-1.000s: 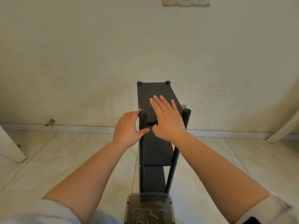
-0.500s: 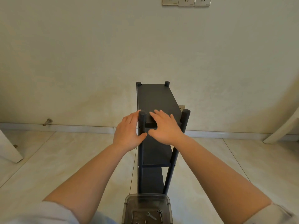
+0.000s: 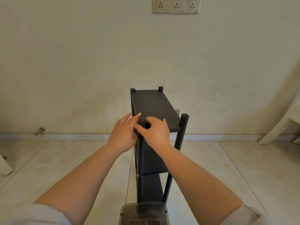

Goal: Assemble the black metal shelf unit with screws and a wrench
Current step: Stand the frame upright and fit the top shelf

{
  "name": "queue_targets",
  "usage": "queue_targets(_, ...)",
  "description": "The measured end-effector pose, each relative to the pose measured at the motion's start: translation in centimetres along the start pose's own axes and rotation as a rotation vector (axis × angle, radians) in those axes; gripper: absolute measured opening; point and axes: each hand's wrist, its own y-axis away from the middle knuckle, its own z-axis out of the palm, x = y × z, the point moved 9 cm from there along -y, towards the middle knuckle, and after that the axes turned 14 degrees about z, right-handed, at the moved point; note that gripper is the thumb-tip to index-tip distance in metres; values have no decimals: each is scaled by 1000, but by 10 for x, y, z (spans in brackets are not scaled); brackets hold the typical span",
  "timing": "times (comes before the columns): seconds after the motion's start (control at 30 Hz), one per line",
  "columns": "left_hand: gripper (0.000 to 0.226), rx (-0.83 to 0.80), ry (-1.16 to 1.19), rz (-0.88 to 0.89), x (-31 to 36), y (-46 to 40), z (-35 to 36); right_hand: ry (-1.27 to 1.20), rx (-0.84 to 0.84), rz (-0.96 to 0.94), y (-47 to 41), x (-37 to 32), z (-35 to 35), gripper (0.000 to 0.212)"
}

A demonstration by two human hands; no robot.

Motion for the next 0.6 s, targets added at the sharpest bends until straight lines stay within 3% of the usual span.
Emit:
queue_targets(0.17,64,-83,-169,91,41,-9,25,-131,-156,28,-14,48,-28,18)
queue_targets(0.33,64,-115,-186,206,85,-34,39,-126,-95,77,-18,82,-73,11)
queue_targets(0.43,61,-108,-137,223,94,-39,46,-51,52,99,-17,103,-101,12)
queue_targets(0.53,63,187,-22,99,75,-35,23,15,232,146,-14,127,-126,16)
queue_targets(0.6,67,423,120,-129,42,-25,6,-5,330,179,-9,143,-139,19)
